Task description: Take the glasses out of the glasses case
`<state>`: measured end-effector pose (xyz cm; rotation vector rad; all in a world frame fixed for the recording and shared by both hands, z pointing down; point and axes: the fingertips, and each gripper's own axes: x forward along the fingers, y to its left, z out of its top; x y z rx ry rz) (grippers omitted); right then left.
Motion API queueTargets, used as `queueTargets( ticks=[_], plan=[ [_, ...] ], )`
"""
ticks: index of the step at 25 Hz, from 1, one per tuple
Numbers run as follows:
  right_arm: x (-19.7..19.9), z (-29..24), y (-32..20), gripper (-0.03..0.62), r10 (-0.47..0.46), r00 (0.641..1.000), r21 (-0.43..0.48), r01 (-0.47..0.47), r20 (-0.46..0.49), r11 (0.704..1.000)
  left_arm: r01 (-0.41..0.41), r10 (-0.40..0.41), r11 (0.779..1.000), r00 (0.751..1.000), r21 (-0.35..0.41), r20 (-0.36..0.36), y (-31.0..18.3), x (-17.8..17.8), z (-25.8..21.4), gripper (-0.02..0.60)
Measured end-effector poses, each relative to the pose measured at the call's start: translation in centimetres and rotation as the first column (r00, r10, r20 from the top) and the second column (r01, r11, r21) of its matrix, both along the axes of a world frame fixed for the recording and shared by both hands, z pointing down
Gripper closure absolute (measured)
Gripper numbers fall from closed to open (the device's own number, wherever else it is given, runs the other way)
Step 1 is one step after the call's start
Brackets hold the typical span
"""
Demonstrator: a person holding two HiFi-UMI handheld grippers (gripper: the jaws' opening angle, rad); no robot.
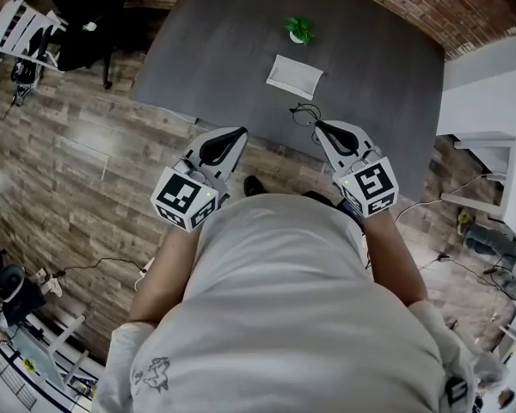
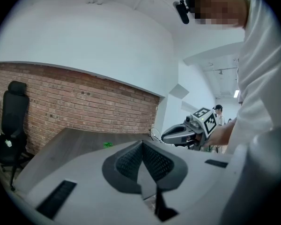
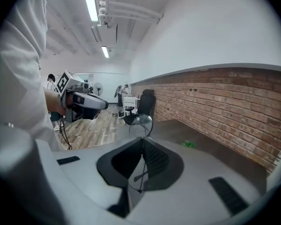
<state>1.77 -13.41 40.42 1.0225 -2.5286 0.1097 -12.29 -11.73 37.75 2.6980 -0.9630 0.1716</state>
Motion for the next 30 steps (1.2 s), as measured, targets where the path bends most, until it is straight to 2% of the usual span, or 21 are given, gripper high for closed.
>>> queueTargets(
  ticks=[9,16,30],
  plan=[
    [5.9,-0.6,2.0,0.579,-0.007,0.999,0.02,0.007,0.032,1.0,0.01,-0.01,1.0,1.0,-0.01,0.025,2.4,5.3,0.0,0.571],
    [10.5,-0.6,4.5,0.579,-0.054,0.997,0.021,0.053,0.053,0.998,0.023,-0.023,1.0,0.999,-0.011,0.029,4.9,11.5,-0.3,0.571],
    [18.5,1.7,11.8,0.579,-0.169,0.981,-0.019,0.171,0.094,0.985,0.178,-0.175,0.983,0.983,-0.044,0.062,13.5,18.2,1.4,0.571]
  ],
)
